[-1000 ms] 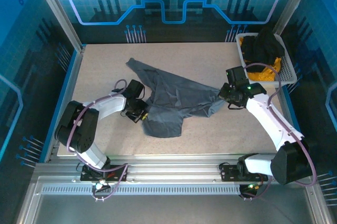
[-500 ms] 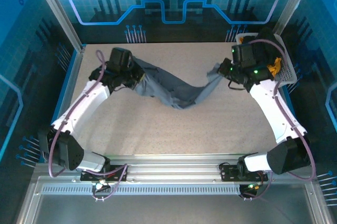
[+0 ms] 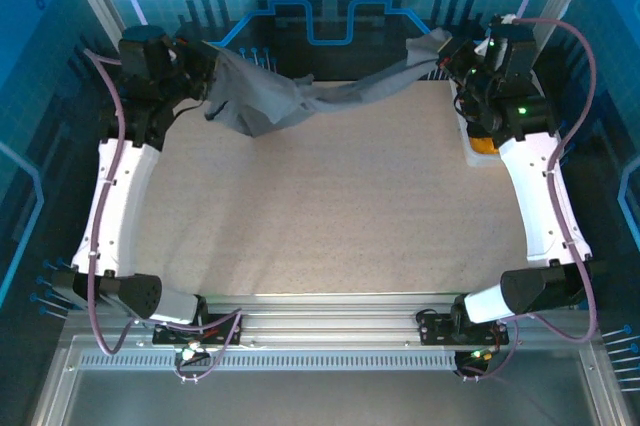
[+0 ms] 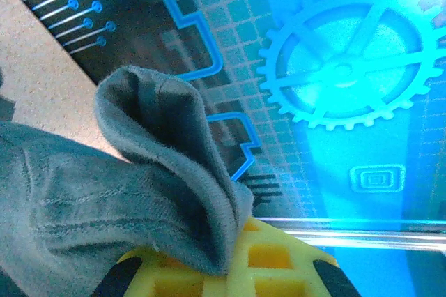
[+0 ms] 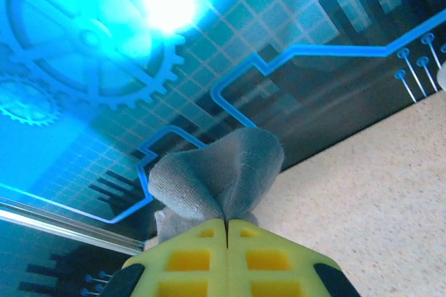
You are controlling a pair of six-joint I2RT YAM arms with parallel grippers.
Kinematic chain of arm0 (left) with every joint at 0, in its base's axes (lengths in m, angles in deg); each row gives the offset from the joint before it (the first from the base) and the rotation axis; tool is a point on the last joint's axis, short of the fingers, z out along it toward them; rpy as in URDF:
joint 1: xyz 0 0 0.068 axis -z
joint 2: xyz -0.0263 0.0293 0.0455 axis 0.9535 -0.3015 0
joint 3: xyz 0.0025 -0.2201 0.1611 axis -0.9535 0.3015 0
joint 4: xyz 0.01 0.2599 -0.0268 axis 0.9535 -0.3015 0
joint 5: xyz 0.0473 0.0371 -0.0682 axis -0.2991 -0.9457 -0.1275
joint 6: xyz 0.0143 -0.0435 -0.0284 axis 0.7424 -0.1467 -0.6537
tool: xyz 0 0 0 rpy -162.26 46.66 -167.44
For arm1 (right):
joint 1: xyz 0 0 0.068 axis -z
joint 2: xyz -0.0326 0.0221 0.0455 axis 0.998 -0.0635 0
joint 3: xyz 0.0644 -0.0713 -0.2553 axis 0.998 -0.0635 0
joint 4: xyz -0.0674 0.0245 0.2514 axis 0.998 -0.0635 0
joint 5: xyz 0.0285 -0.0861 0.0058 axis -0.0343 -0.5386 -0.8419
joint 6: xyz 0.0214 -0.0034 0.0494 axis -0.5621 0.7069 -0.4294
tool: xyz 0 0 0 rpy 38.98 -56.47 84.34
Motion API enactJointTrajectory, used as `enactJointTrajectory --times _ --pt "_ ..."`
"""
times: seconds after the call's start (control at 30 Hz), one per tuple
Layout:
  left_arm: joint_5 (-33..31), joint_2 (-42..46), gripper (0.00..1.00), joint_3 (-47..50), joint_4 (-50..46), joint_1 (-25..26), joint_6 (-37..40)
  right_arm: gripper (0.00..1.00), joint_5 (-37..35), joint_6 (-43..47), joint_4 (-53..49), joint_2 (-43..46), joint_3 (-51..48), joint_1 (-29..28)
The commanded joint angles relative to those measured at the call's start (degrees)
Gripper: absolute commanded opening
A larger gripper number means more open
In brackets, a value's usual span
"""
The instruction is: Fold and stack the t-shirts
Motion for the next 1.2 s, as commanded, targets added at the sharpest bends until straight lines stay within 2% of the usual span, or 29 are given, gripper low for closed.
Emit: enactJointTrajectory --times 0.0,0.27,0.37,0.47,0.63,0.83,0.9,0.97,1.03,1.1,1.17 --pt "2.2 1.2 0.0 -2.6 2.3 -2.2 1.6 0.0 1.7 -2.6 2.8 0.7 1.6 1.3" --pt "4.2 -0.5 0.0 0.6 1.7 -4.2 -0.5 0.0 4.6 -6.1 5.9 4.3 -7.7 1.2" --pt "6.8 -4.9 0.0 1.2 5.5 -5.6 -1.6 0.0 7.6 -7.7 10.5 1.6 -10.0 1.2" --pt "10.0 -11.9 0.0 -2.2 9.8 -7.7 -2.2 0.0 11.6 -9.4 15.0 -4.7 -8.0 1.2" --pt "16.1 -26.5 0.0 -16.6 18.1 -11.4 -9.1 0.0 15.4 -11.1 19.6 -17.1 3.2 1.2" --pt "15.0 -40.1 0.0 -51.2 15.2 -13.9 -11.6 0.0 13.3 -11.7 23.5 -23.7 16.4 2.5" --pt "14.2 -39.9 0.0 -54.7 14.9 -14.3 -12.8 0.0 12.4 -12.1 24.0 -23.6 18.2 3.6" --pt "14.2 -36.2 0.0 -51.5 13.4 -14.3 -12.4 0.0 11.7 -12.7 23.1 -22.4 17.7 4.8" --pt "14.2 -29.6 0.0 -42.3 10.2 -13.3 -9.4 0.0 10.6 -11.7 21.2 -19.8 14.5 5.8" --pt "9.3 -19.2 0.0 -27.7 5.4 -11.1 -5.6 0.0 8.2 -9.0 18.7 -15.3 7.4 5.8" --pt "2.6 -9.6 0.0 -9.3 1.3 -8.6 -5.7 0.0 5.8 -8.0 17.0 -10.4 -2.6 5.7"
